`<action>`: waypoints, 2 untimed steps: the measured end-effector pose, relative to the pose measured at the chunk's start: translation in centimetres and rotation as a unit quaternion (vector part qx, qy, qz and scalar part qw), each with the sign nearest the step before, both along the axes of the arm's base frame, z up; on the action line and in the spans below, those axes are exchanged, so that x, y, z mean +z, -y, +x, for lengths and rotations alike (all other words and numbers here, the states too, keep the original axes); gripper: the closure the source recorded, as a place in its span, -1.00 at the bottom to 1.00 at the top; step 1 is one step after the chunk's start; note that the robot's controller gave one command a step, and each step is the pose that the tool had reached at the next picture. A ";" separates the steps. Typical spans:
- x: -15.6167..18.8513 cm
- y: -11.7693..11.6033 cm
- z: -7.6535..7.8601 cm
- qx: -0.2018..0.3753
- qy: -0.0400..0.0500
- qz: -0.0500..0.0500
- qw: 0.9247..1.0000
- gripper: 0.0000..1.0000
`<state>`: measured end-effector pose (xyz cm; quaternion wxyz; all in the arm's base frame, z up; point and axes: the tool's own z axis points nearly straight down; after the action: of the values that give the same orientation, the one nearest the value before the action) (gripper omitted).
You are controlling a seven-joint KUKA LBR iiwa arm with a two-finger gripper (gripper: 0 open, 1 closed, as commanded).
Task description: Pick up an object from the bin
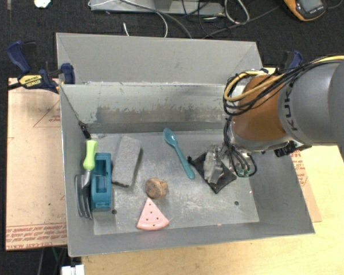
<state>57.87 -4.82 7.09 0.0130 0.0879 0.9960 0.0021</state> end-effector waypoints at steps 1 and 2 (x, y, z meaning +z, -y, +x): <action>-0.1 0.0 -0.1 0.000 -0.001 0.000 1.000 -1.00; 0.0 0.0 0.0 0.001 0.000 0.000 1.000 1.00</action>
Offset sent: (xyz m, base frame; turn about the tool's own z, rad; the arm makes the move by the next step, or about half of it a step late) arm 0.0000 0.0000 0.0000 0.0000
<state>57.86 -4.79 7.09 0.0125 0.0871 0.9961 0.0021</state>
